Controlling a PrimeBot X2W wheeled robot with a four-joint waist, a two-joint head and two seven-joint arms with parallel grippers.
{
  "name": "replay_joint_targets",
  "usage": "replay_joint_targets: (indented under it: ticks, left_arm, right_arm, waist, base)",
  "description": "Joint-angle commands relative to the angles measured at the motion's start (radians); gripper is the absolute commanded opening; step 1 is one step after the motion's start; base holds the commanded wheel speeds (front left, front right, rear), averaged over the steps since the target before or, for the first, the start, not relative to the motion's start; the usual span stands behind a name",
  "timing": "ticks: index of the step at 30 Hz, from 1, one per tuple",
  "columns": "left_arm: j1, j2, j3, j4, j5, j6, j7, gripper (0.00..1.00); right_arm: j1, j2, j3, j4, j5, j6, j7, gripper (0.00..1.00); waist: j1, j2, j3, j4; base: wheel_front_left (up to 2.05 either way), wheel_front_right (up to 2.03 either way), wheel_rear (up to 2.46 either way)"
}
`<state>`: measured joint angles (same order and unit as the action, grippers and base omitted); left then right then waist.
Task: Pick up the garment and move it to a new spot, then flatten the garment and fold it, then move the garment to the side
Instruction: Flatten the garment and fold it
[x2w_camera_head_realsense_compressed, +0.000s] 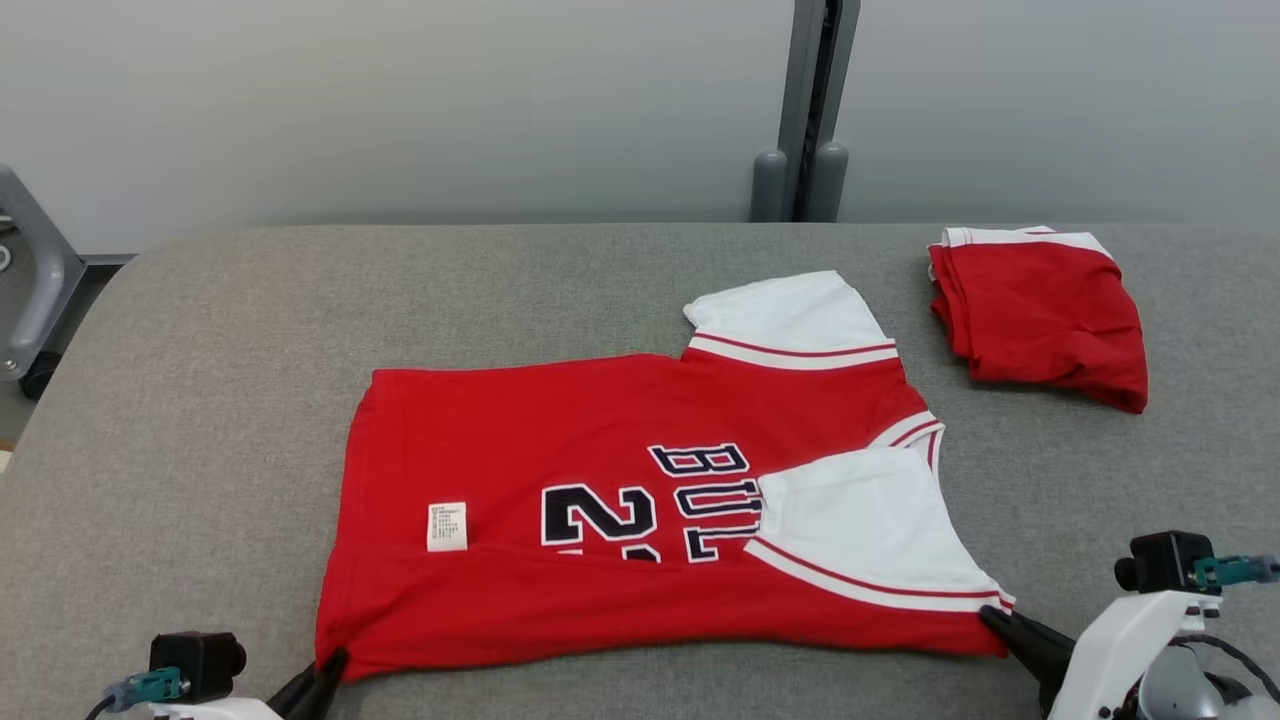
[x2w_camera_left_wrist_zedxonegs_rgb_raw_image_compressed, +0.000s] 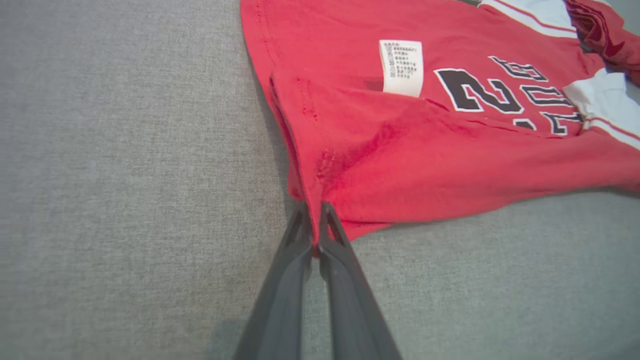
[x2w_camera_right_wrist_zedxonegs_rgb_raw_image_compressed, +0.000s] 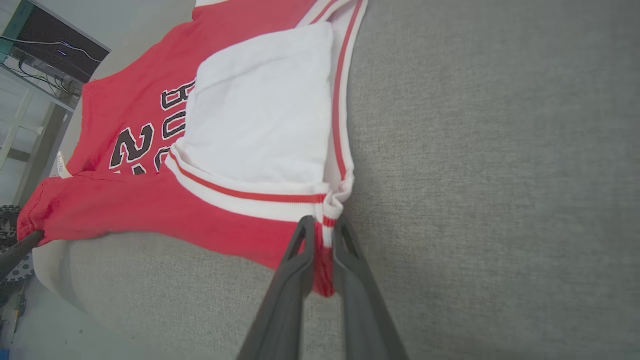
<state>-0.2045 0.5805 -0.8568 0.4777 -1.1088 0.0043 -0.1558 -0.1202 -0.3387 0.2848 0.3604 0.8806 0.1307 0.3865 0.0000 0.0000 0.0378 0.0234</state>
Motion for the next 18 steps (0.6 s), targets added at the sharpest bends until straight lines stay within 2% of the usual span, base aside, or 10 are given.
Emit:
replay_joint_targets:
  ticks: [1,9,18]
  left_arm:
    - [0.015,0.018,0.000,-0.013,0.007,0.008,0.000,0.00]
    - [0.080,0.095,-0.024,-0.143,0.001,0.056,0.065,0.00]
    - [0.125,0.150,-0.030,-0.238,-0.042,0.103,0.150,0.00]
  right_arm:
    - [0.020,-0.014,-0.007,-0.014,0.011,0.000,0.008,0.00]
    - [0.134,-0.043,-0.053,-0.105,0.043,0.000,0.084,0.00]
    - [0.268,0.000,-0.151,-0.243,0.016,0.000,0.230,0.00]
  waist:
    - [0.0000,0.0000,-0.007,0.002]
    - [0.0000,0.0000,-0.032,0.009]
    - [0.0000,0.0000,-0.035,-0.002]
  base:
    - [0.00,0.00,0.00]
    - [0.00,0.00,0.00]
    - [0.00,0.00,0.00]
